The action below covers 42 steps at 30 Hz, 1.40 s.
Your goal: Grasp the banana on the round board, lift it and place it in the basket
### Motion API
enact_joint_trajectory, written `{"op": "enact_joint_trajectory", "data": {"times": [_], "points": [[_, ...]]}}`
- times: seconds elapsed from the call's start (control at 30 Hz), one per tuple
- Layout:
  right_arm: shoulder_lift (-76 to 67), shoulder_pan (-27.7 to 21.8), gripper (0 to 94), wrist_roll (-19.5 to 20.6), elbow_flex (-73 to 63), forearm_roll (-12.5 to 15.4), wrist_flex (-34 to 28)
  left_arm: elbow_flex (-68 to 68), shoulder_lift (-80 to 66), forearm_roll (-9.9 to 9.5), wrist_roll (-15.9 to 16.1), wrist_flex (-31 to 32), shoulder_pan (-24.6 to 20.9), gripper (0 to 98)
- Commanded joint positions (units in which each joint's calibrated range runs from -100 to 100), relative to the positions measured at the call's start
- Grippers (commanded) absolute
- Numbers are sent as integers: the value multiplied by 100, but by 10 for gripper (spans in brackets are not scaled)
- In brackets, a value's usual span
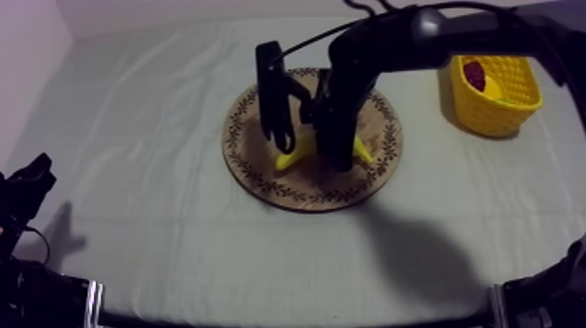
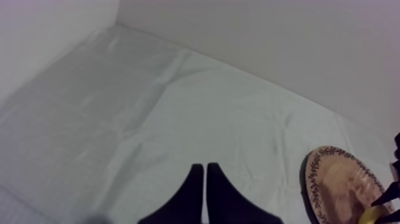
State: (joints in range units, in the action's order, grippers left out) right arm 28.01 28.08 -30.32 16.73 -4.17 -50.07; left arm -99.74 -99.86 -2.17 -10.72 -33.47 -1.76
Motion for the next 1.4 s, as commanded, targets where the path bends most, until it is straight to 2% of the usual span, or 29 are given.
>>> {"op": "enact_joint_trajectory", "data": {"times": [0.0,0.2,0.4,0.6,0.83,1.0,1.37], "points": [[-511,-83,222,-111,134,54,-159,-4,3,0,0,0,-1,1],[-1912,-562,237,-437,479,136,-763,-4,3,0,0,0,-1,1],[-2700,-1383,262,-798,496,78,-1204,-4,3,0,0,0,-1,1],[-2749,-2274,274,-1123,103,113,-1424,-4,3,0,0,0,-1,1],[-2172,-3111,293,-1356,-506,150,-1444,-4,3,0,0,0,-1,1],[-1618,-3380,299,-1351,-758,89,-1262,-4,3,0,-1,0,-1,1],[-686,-3553,307,-1321,-863,112,-861,-4,3,0,0,0,-1,1]]}}
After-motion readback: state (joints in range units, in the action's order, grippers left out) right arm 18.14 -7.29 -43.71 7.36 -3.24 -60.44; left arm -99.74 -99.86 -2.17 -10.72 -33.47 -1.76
